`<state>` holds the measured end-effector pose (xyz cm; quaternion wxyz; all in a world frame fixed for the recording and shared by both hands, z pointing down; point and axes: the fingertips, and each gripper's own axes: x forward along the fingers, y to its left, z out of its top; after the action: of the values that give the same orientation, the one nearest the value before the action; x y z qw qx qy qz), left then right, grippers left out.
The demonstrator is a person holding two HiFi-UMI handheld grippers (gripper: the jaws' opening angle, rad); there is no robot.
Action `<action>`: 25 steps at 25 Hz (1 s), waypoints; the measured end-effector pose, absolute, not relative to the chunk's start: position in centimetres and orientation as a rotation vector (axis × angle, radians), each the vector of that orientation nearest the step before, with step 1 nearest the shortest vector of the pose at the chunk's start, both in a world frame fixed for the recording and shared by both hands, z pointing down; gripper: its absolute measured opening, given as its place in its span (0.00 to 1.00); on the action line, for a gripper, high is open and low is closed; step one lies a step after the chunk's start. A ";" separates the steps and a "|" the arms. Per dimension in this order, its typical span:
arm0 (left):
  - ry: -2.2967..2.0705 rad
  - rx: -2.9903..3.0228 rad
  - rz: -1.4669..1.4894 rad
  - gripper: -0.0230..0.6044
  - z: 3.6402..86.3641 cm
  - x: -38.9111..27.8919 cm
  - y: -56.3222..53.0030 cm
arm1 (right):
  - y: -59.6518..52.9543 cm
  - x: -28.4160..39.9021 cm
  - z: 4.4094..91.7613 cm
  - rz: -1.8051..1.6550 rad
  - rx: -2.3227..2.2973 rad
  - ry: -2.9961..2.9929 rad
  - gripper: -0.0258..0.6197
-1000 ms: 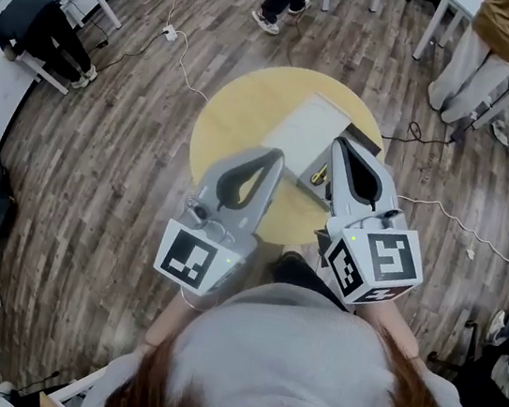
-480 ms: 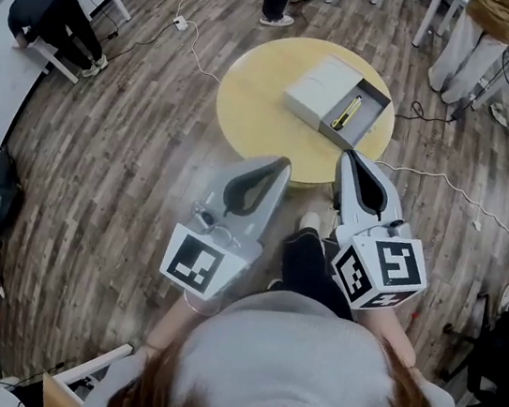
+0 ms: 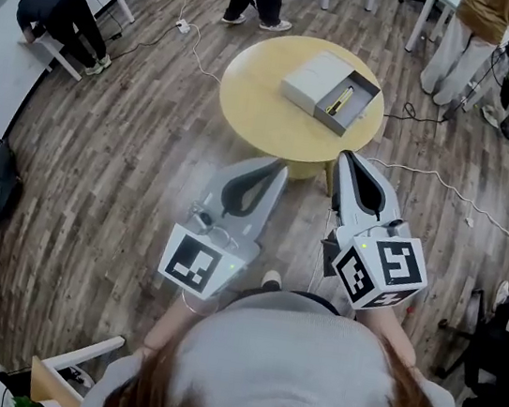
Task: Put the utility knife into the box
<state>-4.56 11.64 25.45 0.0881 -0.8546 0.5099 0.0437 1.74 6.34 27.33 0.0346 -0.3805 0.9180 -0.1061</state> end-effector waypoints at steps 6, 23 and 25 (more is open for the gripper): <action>1.560 -2.519 0.128 0.04 24.5 -2.0 14.3 | 9.3 4.0 26.7 -0.304 -1.117 2.865 0.04; 1.581 -2.493 0.138 0.04 24.5 0.1 18.0 | 13.2 6.7 26.2 -0.271 -1.094 2.836 0.04; 1.570 -2.498 0.143 0.04 24.6 0.2 18.2 | 13.5 6.7 26.2 -0.287 -1.084 2.829 0.04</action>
<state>0.18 18.23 24.62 0.0939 -0.8419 0.5292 0.0483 6.71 13.52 26.16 0.0492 -0.3557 0.9285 -0.0943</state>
